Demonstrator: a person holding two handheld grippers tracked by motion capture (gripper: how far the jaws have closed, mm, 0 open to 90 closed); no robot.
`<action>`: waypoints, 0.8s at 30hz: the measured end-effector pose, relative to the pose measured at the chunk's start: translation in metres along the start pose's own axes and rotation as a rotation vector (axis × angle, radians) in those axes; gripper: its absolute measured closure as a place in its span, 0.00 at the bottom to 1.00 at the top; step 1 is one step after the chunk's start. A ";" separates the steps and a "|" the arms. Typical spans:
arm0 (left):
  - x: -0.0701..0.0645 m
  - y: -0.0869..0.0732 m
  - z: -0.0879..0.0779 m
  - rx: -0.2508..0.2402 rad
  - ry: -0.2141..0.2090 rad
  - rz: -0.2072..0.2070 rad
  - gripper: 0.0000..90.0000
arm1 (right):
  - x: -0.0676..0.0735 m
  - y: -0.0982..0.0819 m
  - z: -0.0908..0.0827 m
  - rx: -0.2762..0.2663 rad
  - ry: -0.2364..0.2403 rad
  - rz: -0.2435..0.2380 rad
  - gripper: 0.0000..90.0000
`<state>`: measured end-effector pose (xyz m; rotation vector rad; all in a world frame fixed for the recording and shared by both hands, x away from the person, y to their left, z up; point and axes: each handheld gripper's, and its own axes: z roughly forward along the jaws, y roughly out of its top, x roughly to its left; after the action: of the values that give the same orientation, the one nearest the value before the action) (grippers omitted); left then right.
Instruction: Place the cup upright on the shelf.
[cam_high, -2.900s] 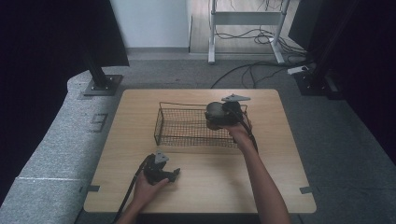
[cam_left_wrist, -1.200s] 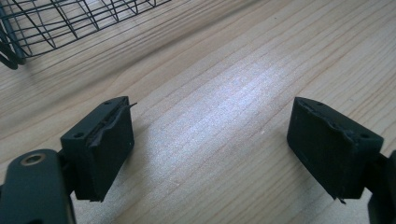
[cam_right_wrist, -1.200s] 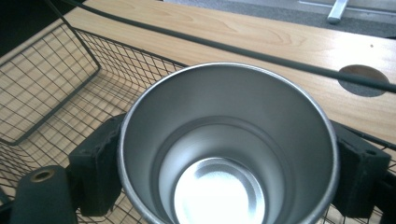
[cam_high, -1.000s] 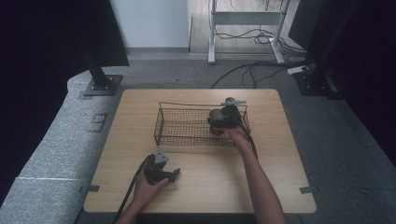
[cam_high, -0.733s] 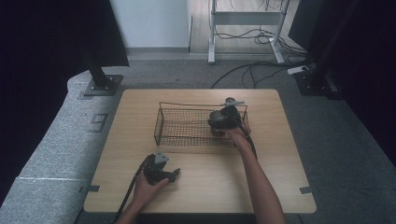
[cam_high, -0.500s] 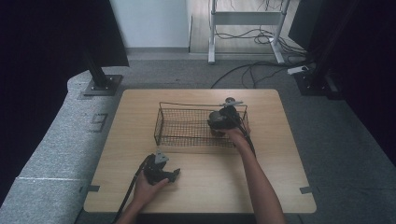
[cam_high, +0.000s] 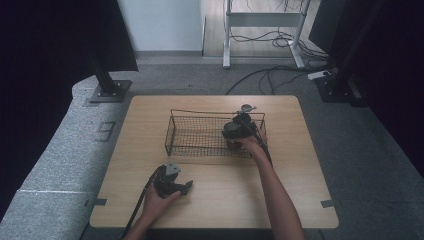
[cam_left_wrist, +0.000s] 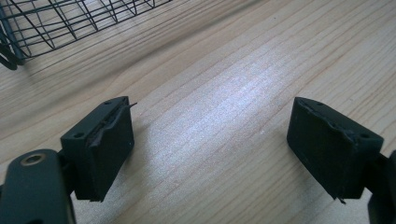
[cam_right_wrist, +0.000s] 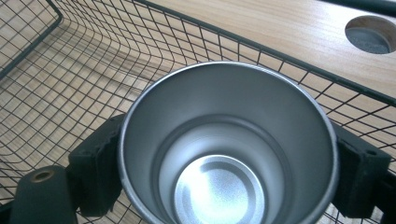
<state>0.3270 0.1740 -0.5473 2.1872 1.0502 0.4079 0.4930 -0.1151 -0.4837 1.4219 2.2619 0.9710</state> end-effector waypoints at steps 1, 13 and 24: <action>0.000 0.000 0.000 0.000 0.000 0.000 0.16 | 0.000 0.000 0.000 0.001 -0.003 -0.001 0.15; 0.000 0.000 0.000 0.000 0.000 0.000 0.16 | 0.001 0.000 0.001 0.005 0.007 -0.009 0.15; 0.000 0.000 0.000 0.000 0.000 0.000 0.16 | 0.000 0.000 0.000 0.026 -0.016 -0.010 0.15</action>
<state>0.3270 0.1740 -0.5473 2.1871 1.0497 0.4075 0.4928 -0.1151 -0.4834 1.4226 2.2756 0.9268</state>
